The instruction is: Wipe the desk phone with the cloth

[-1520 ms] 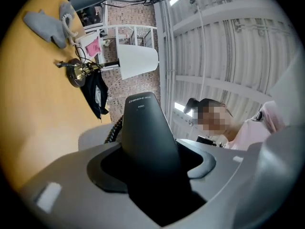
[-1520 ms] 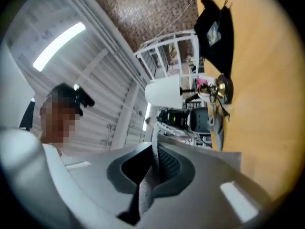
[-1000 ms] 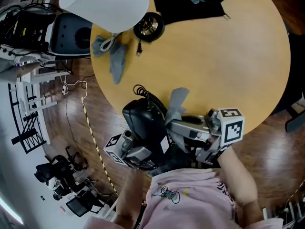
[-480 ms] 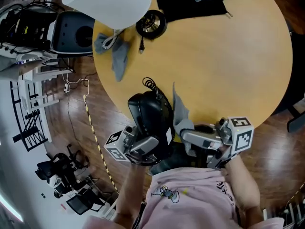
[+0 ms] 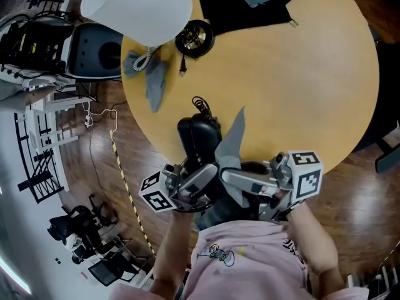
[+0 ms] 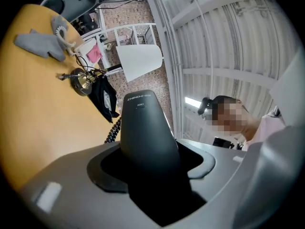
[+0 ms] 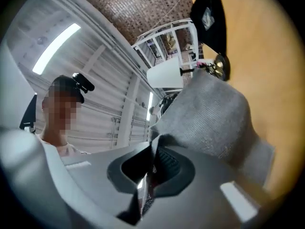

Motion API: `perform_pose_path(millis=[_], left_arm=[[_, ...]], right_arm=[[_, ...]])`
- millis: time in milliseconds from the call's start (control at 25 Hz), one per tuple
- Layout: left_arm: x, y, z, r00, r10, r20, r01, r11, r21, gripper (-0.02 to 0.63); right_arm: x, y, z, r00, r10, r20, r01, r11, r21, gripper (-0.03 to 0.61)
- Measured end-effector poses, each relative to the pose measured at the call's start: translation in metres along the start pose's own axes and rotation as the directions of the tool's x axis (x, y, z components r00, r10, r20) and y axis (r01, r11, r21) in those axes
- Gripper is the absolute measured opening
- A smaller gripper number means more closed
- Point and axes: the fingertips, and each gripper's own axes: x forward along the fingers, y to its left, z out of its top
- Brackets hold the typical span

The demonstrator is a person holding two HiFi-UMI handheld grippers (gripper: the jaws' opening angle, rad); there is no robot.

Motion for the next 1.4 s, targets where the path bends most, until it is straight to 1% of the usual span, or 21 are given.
perform_pose_path(millis=[80,160,200,280,360,440,480,520,600,640,680,800,880,960,1000,1040,1120,1200,1280,1360,1400], left_arm=[[0.002,0.019,0.003,0.996,0.095,-0.007,-0.094,0.995,0.01,0.308],[0.004,0.042,0.001,0.975,0.22,-0.037,-0.219,0.975,0.036,0.308],[0.005,0.054,-0.002,0.956,0.286,-0.06,-0.282,0.957,0.063,0.308],[0.007,0.076,-0.011,0.908,0.405,-0.106,-0.39,0.911,0.134,0.308],[0.01,0.096,-0.021,0.853,0.503,-0.137,-0.474,0.858,0.2,0.31],[0.013,0.114,-0.031,0.794,0.589,-0.15,-0.537,0.795,0.281,0.31],[0.016,0.122,-0.035,0.758,0.634,-0.153,-0.563,0.755,0.336,0.31],[0.018,0.129,-0.038,0.716,0.68,-0.155,-0.586,0.707,0.396,0.31],[0.024,0.142,-0.046,0.624,0.765,-0.16,-0.611,0.606,0.51,0.311],[0.026,0.148,-0.05,0.583,0.796,-0.165,-0.612,0.563,0.555,0.311],[0.029,0.154,-0.054,0.548,0.819,-0.171,-0.609,0.531,0.589,0.31],[0.032,0.168,-0.064,0.464,0.866,-0.185,-0.609,0.464,0.644,0.31],[0.031,0.173,-0.066,0.43,0.886,-0.174,-0.611,0.428,0.667,0.31],[0.03,0.176,-0.067,0.414,0.896,-0.161,-0.613,0.405,0.679,0.308],[0.03,0.176,-0.068,0.411,0.898,-0.157,-0.613,0.4,0.681,0.305],[0.031,0.175,-0.069,0.414,0.898,-0.151,-0.611,0.397,0.685,0.297],[0.033,0.17,-0.069,0.429,0.893,-0.132,-0.602,0.392,0.696,0.301],[0.034,0.161,-0.069,0.454,0.883,-0.117,-0.594,0.398,0.699,0.302],[0.033,0.147,-0.066,0.493,0.864,-0.105,-0.589,0.42,0.691,0.302],[0.028,0.135,-0.063,0.539,0.838,-0.088,-0.586,0.448,0.675,0.301],[0.024,0.131,-0.06,0.56,0.825,-0.078,-0.585,0.461,0.667,0.302]], right_arm=[[-0.013,-0.008,-0.034,0.996,-0.048,-0.069,0.05,0.998,0.033,0.005],[-0.031,-0.013,-0.05,0.988,-0.108,-0.108,0.11,0.994,0.013,0.005],[-0.042,-0.014,-0.049,0.986,-0.132,-0.101,0.134,0.991,0.005,0.005],[-0.061,-0.012,-0.032,0.985,-0.163,-0.049,0.163,0.987,-0.005,0.005],[-0.079,-0.009,-0.009,0.983,-0.182,0.012,0.182,0.983,-0.036,0.005],[-0.093,-0.001,0.016,0.979,-0.19,0.075,0.195,0.979,-0.064,0.005],[-0.1,0.004,0.028,0.976,-0.192,0.107,0.201,0.977,-0.077,0.005],[-0.108,0.009,0.039,0.971,-0.195,0.14,0.208,0.974,-0.087,0.005],[-0.126,0.019,0.058,0.957,-0.203,0.208,0.229,0.968,-0.106,0.005],[-0.135,0.024,0.065,0.948,-0.209,0.241,0.242,0.964,-0.114,0.005],[-0.144,0.028,0.071,0.939,-0.216,0.269,0.255,0.959,-0.122,0.005],[-0.17,0.033,0.076,0.921,-0.234,0.311,0.287,0.948,-0.139,0.005],[-0.176,0.033,0.075,0.916,-0.25,0.313,0.305,0.942,-0.142,0.005],[-0.175,0.029,0.071,0.915,-0.275,0.294,0.326,0.935,-0.142,0.005],[-0.172,0.025,0.069,0.914,-0.293,0.28,0.341,0.93,-0.14,0.005],[-0.168,0.02,0.067,0.912,-0.313,0.264,0.357,0.924,-0.137,0.005],[-0.157,0.012,0.065,0.909,-0.345,0.232,0.384,0.911,-0.148,0.005],[-0.143,0.006,0.068,0.9,-0.383,0.206,0.42,0.888,-0.185,0.005],[-0.126,-0.002,0.076,0.879,-0.44,0.186,0.475,0.849,-0.232,0.005],[-0.099,-0.014,0.091,0.854,-0.494,0.164,0.52,0.795,-0.312,0.005],[-0.083,-0.025,0.099,0.834,-0.531,0.149,0.546,0.759,-0.354,0.005]])
